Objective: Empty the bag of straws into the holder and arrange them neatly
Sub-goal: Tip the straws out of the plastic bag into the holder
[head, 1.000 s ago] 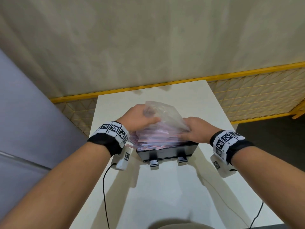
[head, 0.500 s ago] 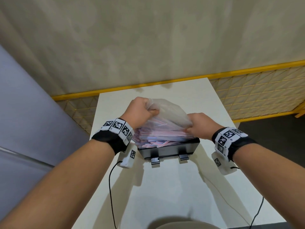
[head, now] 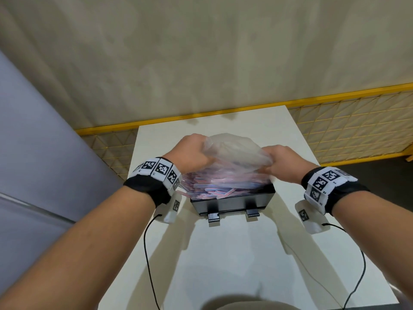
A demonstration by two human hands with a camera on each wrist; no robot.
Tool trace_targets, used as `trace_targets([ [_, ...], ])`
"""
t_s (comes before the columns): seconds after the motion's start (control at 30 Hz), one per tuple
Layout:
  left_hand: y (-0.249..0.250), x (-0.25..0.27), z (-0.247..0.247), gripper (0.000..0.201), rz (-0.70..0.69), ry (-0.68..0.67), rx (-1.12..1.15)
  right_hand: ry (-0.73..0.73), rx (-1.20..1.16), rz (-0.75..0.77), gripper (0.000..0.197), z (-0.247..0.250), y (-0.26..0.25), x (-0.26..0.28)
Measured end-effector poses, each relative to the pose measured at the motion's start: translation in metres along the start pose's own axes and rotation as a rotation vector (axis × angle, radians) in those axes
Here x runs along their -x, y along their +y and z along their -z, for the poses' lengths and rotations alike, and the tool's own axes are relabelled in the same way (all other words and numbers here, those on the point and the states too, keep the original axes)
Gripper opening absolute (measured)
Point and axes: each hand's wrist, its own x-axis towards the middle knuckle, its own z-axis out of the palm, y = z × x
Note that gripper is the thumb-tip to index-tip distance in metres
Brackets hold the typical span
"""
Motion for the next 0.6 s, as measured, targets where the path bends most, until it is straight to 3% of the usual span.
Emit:
trace_targets([
  [0.03,0.001,0.002,0.002,0.003,0.003,0.003,0.015,0.016,-0.008,0.0,0.017,0.002,0.001,0.0],
  [0.17,0.001,0.002,0.007,0.025,0.006,-0.001,0.071,-0.037,0.034,-0.016,0.021,0.008,-0.005,0.002],
  [0.27,0.0,0.002,0.007,0.021,-0.018,-0.007,0.059,-0.096,0.127,-0.014,0.011,0.003,-0.007,0.002],
  [0.33,0.0,0.003,0.007,0.022,-0.045,-0.021,0.046,-0.084,0.17,-0.01,0.002,-0.003,-0.006,0.002],
  [0.43,-0.002,0.004,0.007,0.02,-0.035,-0.034,0.046,-0.037,0.153,0.004,0.006,-0.009,-0.006,0.004],
  [0.5,-0.003,0.004,0.006,0.033,-0.031,-0.002,0.021,-0.014,0.125,0.016,0.006,-0.011,-0.008,0.005],
  [0.6,0.0,0.006,0.005,0.019,-0.05,0.043,-0.051,-0.031,0.087,0.015,0.016,-0.011,-0.009,0.007],
])
